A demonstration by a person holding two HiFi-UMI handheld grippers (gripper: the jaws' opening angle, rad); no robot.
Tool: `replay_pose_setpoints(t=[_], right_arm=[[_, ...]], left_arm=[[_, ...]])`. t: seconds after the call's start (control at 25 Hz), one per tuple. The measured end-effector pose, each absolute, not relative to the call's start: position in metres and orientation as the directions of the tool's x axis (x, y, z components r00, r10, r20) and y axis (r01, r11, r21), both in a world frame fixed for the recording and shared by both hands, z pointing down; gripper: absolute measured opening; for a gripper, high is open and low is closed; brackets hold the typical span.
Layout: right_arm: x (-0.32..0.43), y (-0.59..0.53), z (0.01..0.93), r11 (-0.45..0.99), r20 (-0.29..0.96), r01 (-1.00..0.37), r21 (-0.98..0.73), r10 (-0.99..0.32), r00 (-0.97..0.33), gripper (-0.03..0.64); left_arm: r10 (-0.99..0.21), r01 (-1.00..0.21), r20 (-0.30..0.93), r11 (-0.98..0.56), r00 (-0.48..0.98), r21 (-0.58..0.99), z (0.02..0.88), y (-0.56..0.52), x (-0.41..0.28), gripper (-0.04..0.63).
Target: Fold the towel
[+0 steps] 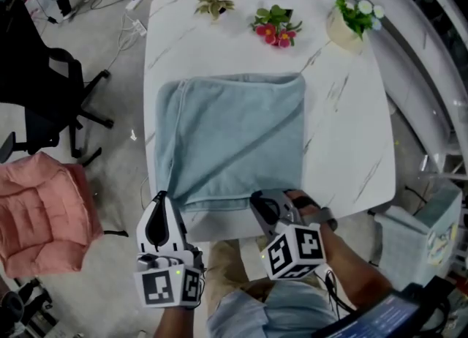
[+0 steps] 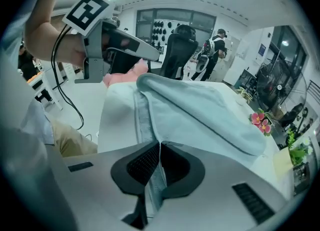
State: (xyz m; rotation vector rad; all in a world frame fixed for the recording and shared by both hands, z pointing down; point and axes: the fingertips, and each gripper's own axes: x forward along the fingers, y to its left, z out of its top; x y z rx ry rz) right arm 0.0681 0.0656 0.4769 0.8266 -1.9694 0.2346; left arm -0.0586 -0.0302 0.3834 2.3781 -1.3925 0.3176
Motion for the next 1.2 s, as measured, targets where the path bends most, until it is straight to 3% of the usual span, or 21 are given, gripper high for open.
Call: replay_pose_setpoints(t=[0.6,0.84,1.04,1.2], right_arm=[[0.058,0.096,0.485,0.807,0.854,-0.583,0.095,-0.367,-0.369,0.029],[0.061,0.093,0.479,0.790,0.822,-0.613,-0.012,-0.342,-0.456,0.057],[0.072,0.077,0.439,0.781,0.769,-0.623,-0.031,-0.380,-0.514,0.058],[0.071,0.057,0.412,0.781,0.738,-0.623,-0.048,-0.392,-0.549,0.058]], left_arm=[[-0.787,-0.871,0.373,-0.446,0.492,0.208,0.370,-0.025,-0.064,0.005],[-0.803,-0.909,0.427,-0.358,0.416,0.213,0.394,-0.001,-0.075,0.011],[-0.809,-0.929,0.459,-0.307,0.368,0.205,0.411,0.004,-0.081,0.148],[-0.802,-0.933,0.480,-0.281,0.356,0.224,0.427,-0.002,-0.086,0.176]])
